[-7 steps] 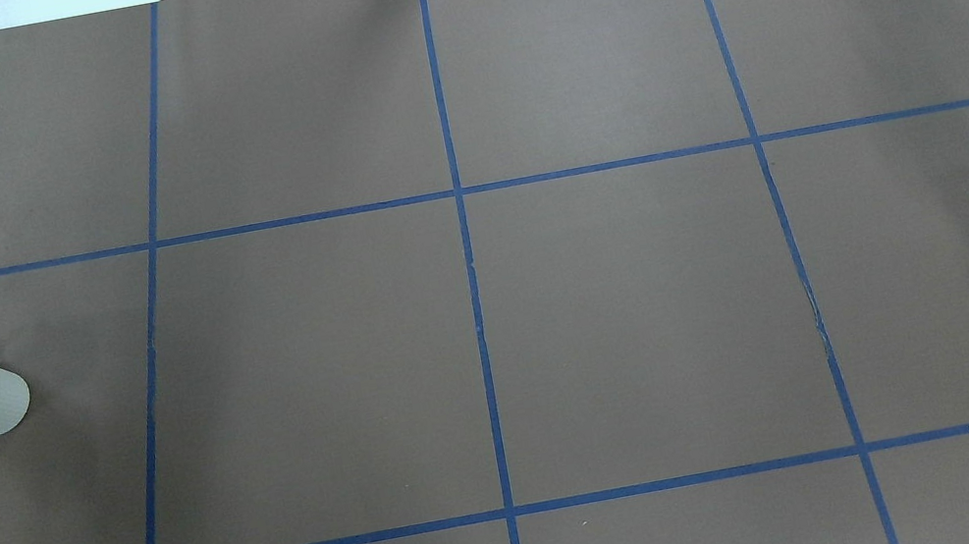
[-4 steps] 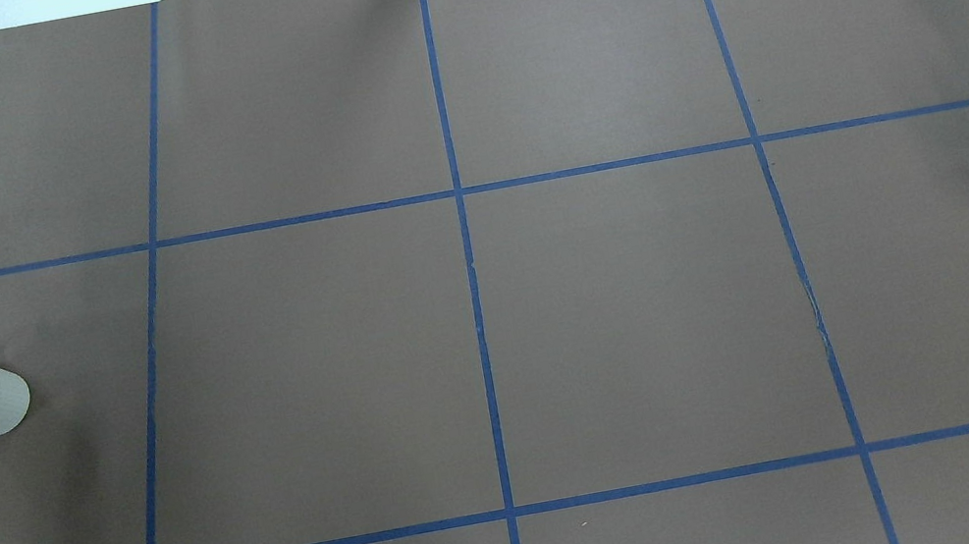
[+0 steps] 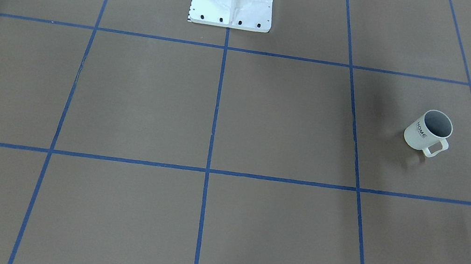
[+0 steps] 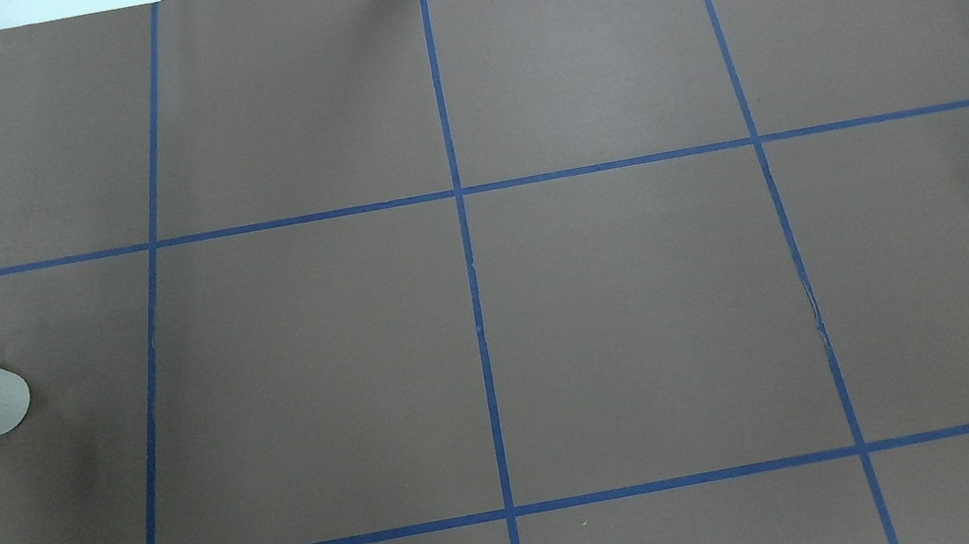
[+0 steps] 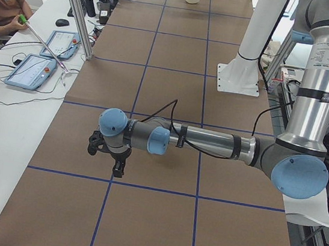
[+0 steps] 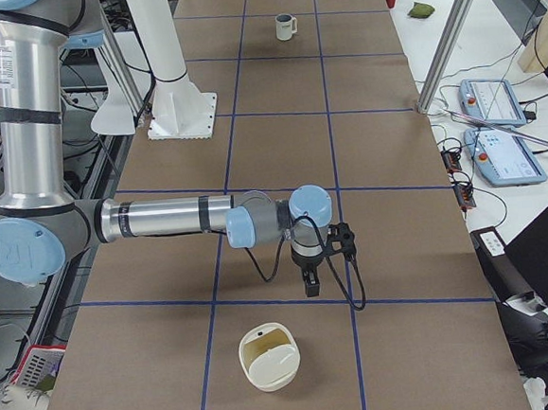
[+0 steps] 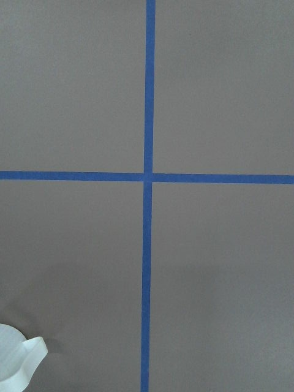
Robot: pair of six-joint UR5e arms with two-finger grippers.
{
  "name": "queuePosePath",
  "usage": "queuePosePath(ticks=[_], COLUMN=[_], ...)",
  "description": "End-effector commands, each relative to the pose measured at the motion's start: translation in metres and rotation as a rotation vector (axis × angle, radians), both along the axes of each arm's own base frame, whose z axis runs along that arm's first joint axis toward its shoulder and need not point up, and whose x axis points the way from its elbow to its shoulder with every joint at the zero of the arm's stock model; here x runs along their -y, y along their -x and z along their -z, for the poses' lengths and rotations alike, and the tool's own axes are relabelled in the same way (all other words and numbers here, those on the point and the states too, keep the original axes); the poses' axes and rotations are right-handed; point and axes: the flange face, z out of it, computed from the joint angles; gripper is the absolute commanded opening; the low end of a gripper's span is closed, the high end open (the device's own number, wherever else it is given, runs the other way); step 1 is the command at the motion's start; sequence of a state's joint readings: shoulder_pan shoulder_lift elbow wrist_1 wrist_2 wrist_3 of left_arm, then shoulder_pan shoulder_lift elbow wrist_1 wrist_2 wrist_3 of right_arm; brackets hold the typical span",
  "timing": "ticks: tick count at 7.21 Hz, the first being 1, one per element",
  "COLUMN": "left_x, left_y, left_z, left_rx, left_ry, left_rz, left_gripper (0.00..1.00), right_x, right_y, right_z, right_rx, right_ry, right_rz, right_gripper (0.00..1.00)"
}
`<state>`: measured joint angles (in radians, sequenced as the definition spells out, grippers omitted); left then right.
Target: Left arm hands cup to right arm to dump lemon
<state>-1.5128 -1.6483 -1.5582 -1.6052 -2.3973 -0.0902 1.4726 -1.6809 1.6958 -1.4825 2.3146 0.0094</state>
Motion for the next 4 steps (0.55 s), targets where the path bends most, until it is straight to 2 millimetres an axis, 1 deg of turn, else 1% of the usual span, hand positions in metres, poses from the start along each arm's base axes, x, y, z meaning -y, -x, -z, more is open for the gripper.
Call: queuePosePath(ticks=[1,2,3,4], left_x=[-0.0039,-0.0037,-0.0032,-0.0032], left_y=[0.0055,0.0065,0.0092,0.0135], left_z=[0.0051,0.0003,0.0005,-0.0012], left_rx=[0.045,0.049,0.054,0.081], left_ry=[-0.049,-0.089,-0.108,-0.109], left_rz=[-0.028,-0.075,-0.088,-0.084], left_gripper=[1.0,1.0,1.0,1.0], right_x=[0.0002,0.0012,0.0028,0.0033], right_y=[0.0006,0.0013,0.0011,0.0013], right_z=[-0.0041,-0.0026,-0.0008,-0.007], right_rx=[-0.002,-0.003,-0.007,-0.007], right_ry=[0.013,0.008,0.001,0.018], right_rz=[-0.007,-0.006,-0.004,-0.007], right_gripper=[1.0,1.0,1.0,1.0])
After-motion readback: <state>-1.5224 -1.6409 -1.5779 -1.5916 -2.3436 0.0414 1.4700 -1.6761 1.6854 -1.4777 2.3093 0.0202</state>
